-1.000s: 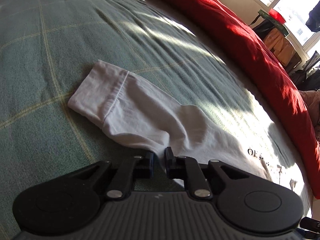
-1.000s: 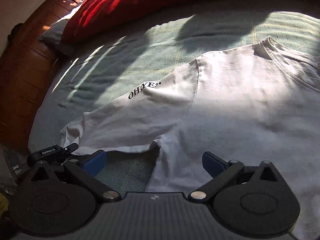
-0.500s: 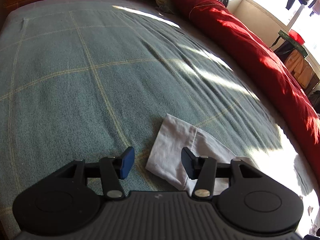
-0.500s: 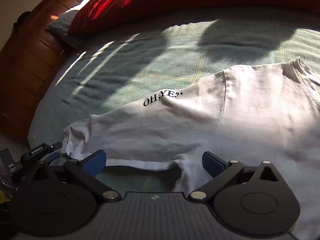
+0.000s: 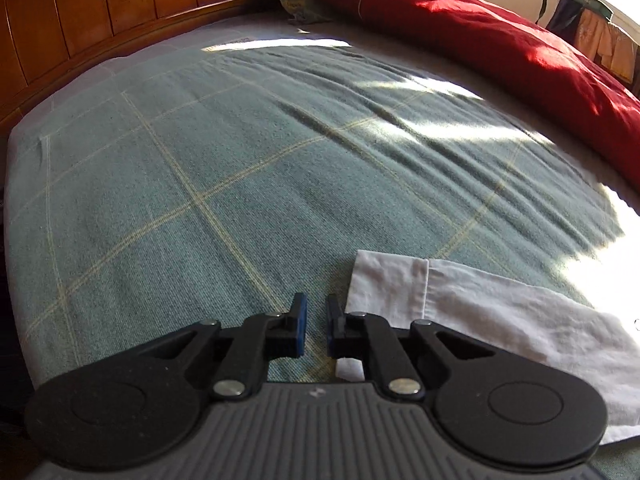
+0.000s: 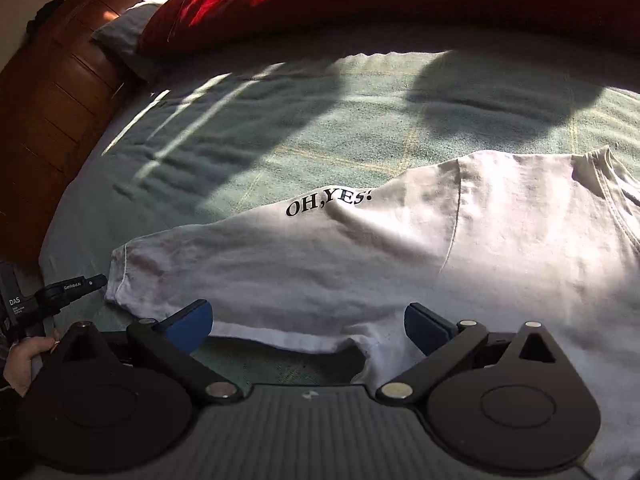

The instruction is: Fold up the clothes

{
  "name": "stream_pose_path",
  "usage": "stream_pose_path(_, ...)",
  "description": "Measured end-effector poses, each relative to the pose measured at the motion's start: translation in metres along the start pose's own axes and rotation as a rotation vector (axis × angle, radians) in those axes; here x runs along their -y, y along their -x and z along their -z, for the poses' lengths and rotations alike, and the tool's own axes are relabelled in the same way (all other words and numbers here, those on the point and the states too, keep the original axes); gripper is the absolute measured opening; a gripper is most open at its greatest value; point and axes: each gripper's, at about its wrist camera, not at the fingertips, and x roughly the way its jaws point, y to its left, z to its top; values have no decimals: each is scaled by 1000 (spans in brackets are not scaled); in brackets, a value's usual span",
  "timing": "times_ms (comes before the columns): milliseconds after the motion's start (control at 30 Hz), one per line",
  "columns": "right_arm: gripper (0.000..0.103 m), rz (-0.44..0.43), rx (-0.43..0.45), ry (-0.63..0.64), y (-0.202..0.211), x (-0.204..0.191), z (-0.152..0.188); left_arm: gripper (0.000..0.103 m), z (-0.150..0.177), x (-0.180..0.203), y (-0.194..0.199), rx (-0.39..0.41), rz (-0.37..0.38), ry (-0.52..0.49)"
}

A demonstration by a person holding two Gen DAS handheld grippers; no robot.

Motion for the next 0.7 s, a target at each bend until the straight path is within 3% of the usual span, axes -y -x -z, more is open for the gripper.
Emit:
stream_pose_path(133, 103, 47, 4, 53, -9, -1, -8, 30, 0, 31, 2, -3, 195, -85)
stream_pose_path(200, 103, 45, 9, 101, -17, -4, -15, 31, 5, 50, -6, -21, 281, -131)
stream_pose_path(267, 103, 32, 15, 120, -28, -7, -24, 32, 11, 65, -18, -59, 313, -166)
stream_pose_path(400, 103, -42, -45, 104, -63, -10, -38, 33, 9, 77, -25, -106, 396, -149)
stream_pose_path(500, 103, 23, -59, 104, -92, -10, -42, 31, 5, 86, -28, -138, 467, -129)
stream_pose_path(567, 103, 79, -18, 104, -100, -11, -51, 31, 2, 91, -30, -159, 515, -116)
stream_pose_path(600, 103, 107, 4, 104, -104, -12, -55, 34, 1, 94, -31, -170, 538, -109)
stream_pose_path(700, 103, 77, 15, 65, -91, -13, -61, 45, -3, 102, -34, -202, 609, -90)
